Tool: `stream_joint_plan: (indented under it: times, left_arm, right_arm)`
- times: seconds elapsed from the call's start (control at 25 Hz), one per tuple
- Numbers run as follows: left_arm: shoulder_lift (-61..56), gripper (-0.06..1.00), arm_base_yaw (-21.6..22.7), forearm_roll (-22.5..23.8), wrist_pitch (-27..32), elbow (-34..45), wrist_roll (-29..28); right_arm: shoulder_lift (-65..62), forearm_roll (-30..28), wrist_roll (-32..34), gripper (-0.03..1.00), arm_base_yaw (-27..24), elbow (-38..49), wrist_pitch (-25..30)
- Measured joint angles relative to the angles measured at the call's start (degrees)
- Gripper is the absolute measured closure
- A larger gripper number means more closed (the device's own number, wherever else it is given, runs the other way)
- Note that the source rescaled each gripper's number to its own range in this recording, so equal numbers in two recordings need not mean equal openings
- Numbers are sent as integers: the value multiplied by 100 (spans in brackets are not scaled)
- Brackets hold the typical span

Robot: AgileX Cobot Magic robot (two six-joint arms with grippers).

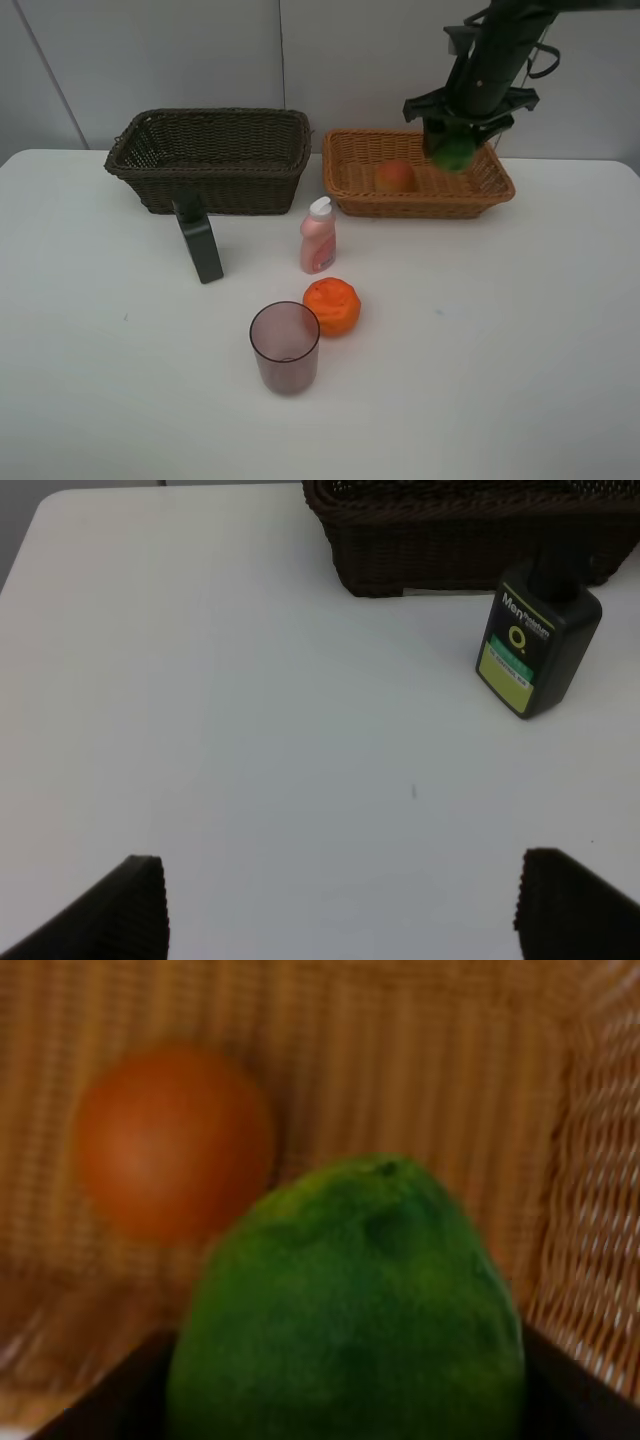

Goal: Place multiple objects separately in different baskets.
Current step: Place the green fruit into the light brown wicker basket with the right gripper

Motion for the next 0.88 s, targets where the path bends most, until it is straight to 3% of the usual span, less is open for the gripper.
stream_joint_plan:
  times: [0.2, 0.48, 0.52, 0.72, 0.88]
  left_arm:
    - [0, 4, 0, 0, 0, 0, 0]
    - [0, 4, 0, 0, 0, 0, 0]
    - [0, 4, 0, 0, 0, 0, 0]
    - [0, 4, 0, 0, 0, 0, 0]
    - [0, 4, 0, 0, 0, 0, 0]
  right_arm:
    - [414, -39, 0, 49, -248, -83, -754]
    - [748, -44, 0, 49, -329, -83, -1144]
    - [771, -44, 0, 46, -329, -83, -1144]
    - [785, -13, 0, 5, -329, -89, -1155]
    - [754, 20, 0, -1, -329, -89, -1046]
